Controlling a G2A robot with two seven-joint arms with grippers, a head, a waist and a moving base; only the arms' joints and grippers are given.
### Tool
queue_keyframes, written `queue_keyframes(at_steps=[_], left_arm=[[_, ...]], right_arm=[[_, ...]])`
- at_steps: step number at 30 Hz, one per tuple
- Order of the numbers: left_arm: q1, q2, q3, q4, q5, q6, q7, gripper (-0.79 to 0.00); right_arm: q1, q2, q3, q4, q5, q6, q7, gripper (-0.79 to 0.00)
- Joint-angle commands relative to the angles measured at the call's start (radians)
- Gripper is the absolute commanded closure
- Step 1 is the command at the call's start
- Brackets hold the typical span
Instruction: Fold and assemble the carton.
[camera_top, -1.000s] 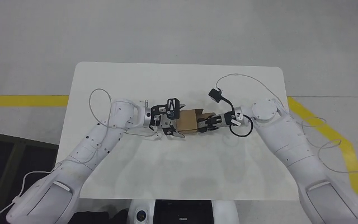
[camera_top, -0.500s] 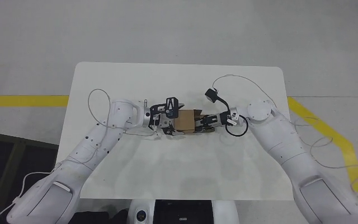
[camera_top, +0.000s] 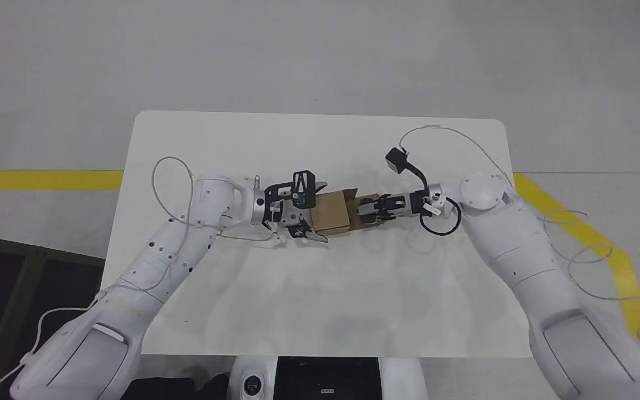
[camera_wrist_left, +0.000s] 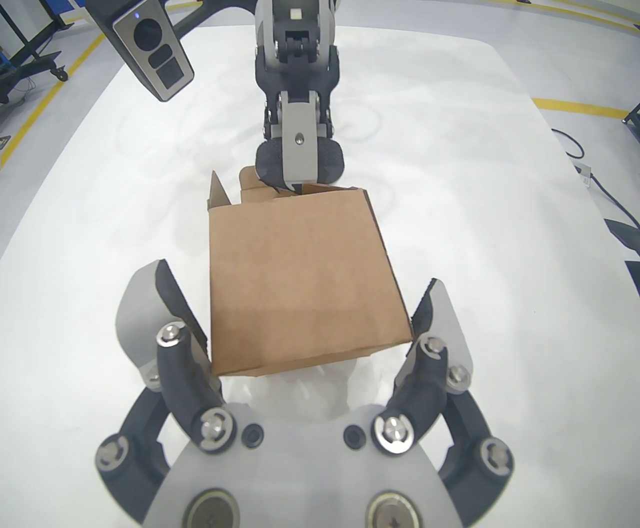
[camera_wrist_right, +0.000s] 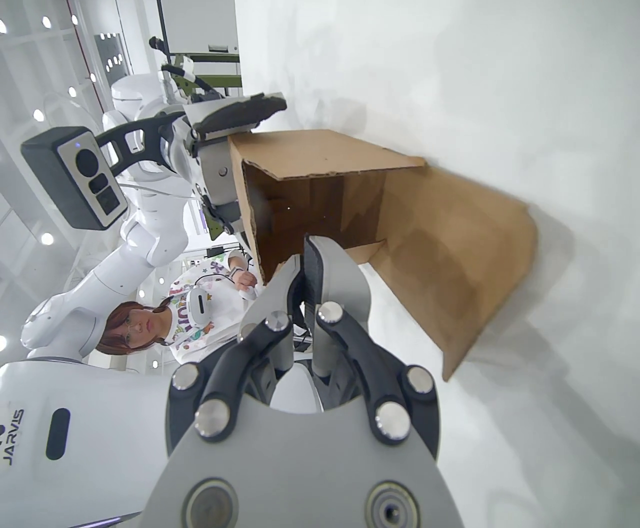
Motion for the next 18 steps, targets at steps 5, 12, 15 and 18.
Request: queue_keyframes(at_steps=[5, 12, 15, 18], left_arm=[[0.006, 0.006, 0.006, -0.007, 0.010, 0.000, 0.013, -0.785], [0.005, 0.018, 0.026, -0.012, 0.023, 0.000, 0.044, -0.785], [-0.002, 0.024, 0.031, -0.008, 0.028, 0.000, 0.059, -0.785], [-0.008, 0.029, 0.035, -0.003, 0.028, 0.000, 0.070, -0.785]], right_arm=[[0.008, 0.013, 0.029, 0.006, -0.052, 0.020, -0.062, 0.000], [0.040, 0.001, 0.014, 0.026, -0.094, 0.020, -0.113, 0.000], [0.065, -0.013, -0.006, 0.052, -0.095, 0.006, -0.111, 0.000], [0.089, -0.032, -0.028, 0.084, -0.083, -0.014, -0.098, 0.000]])
